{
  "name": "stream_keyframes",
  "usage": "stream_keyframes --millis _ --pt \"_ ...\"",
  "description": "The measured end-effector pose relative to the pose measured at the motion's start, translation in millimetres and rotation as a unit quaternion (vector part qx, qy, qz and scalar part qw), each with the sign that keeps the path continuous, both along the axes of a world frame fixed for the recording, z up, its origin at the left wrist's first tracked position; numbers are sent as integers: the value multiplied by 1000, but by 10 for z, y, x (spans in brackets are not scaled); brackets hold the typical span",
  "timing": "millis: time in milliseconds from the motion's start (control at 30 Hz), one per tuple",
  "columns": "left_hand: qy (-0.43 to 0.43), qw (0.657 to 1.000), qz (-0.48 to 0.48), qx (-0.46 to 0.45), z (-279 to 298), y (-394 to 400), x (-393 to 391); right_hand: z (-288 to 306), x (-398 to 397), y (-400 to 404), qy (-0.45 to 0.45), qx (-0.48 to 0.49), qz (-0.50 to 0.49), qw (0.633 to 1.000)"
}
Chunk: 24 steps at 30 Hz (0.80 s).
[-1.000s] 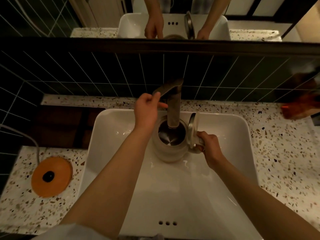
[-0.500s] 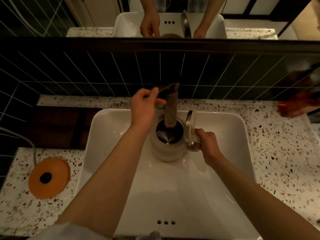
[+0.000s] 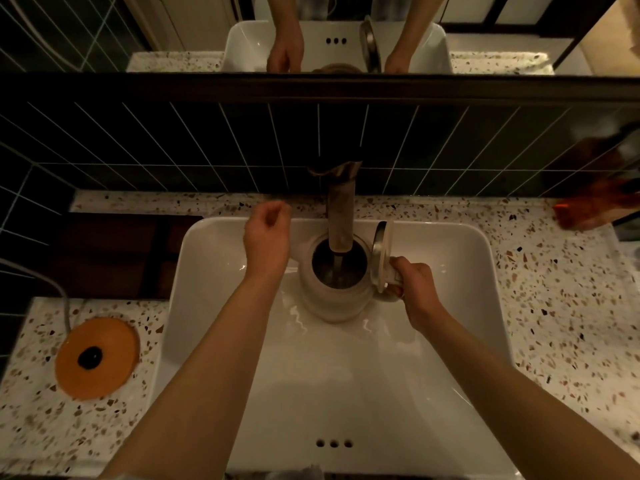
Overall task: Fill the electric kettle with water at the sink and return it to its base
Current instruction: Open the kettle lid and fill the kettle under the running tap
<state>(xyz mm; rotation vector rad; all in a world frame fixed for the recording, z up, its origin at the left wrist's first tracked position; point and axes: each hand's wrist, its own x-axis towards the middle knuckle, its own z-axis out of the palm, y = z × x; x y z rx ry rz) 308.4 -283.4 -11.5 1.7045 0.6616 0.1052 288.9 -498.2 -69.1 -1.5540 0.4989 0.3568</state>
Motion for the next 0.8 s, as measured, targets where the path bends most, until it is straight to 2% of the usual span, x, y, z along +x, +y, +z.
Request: stream_keyframes --millis 133,233,433,567,800 --pt "117 991 -25 -53 -221 -9 -262 -9 10 -8 -4 -9 9 1000" --pt "154 982 -37 -106 -365 -43 -380 2 15 -4 -5 -5 3 1000" --pt "142 973 -46 -178 -407 -176 -415 14 16 5 1 -7 -5 1000" --pt "126 975 -17 -183 -421 -210 -406 -7 20 -2 2 -12 -6 1000" --pt "120 976 -22 -182 -434 -202 -389 -6 25 -3 4 -7 -2 1000"
